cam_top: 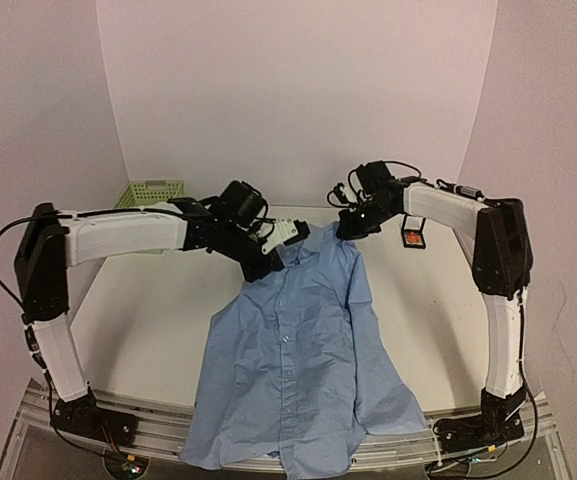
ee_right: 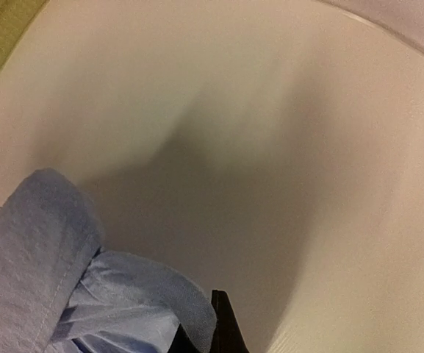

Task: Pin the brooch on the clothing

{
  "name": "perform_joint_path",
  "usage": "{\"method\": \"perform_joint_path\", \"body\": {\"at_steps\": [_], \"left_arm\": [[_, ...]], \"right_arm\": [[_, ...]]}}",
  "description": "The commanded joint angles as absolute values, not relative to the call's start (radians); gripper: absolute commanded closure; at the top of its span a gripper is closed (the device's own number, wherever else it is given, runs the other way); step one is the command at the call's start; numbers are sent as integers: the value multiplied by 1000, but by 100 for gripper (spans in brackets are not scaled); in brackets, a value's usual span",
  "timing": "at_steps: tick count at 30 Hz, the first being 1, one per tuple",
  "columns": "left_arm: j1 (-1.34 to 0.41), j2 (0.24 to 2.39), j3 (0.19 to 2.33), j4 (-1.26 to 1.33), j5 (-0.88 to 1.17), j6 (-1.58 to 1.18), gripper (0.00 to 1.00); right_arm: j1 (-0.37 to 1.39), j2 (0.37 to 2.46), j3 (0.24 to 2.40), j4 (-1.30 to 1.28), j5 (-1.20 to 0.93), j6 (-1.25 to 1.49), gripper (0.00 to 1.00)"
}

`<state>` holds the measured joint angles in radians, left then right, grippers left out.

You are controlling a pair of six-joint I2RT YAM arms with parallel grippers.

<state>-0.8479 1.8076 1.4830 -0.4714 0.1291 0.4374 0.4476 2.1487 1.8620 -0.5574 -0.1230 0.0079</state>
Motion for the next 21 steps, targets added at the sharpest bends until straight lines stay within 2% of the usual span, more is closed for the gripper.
{"method": "perform_joint_path", "body": {"at_steps": [1, 2, 3, 5, 7, 9, 13, 15, 18, 21], "left_arm": [[-848, 1964, 1562, -465, 354, 459, 99], [-848, 1991, 1594, -488, 412, 468, 90], [-848, 2016, 1631, -516, 472, 475, 75], [-839, 2034, 1708, -585, 596, 503, 37], [-802, 2021, 1767, -635, 685, 519, 12], [-730, 2018, 1844, -700, 779, 522, 1], [-538, 2082, 1976, -761, 824, 470, 3], [-477, 2142, 2019, -711, 744, 403, 13], [-456, 2294, 2121, -691, 533, 371, 41], [-457, 2412, 2204, -731, 478, 378, 41]], "right_arm": [[386, 2249, 1946, -541, 27, 57, 100], [385, 2280, 1965, -541, 38, 59, 100], [383, 2301, 1986, -541, 47, 60, 100], [378, 2336, 2010, -540, 60, 54, 100], [375, 2351, 2010, -538, 65, 33, 100], [373, 2353, 1995, -534, 44, 10, 100], [375, 2320, 1943, -502, -36, -26, 100], [374, 2300, 1916, -485, -70, -38, 100], [376, 2279, 1905, -477, -106, -45, 100], [377, 2263, 1892, -476, -127, -44, 100]]}}
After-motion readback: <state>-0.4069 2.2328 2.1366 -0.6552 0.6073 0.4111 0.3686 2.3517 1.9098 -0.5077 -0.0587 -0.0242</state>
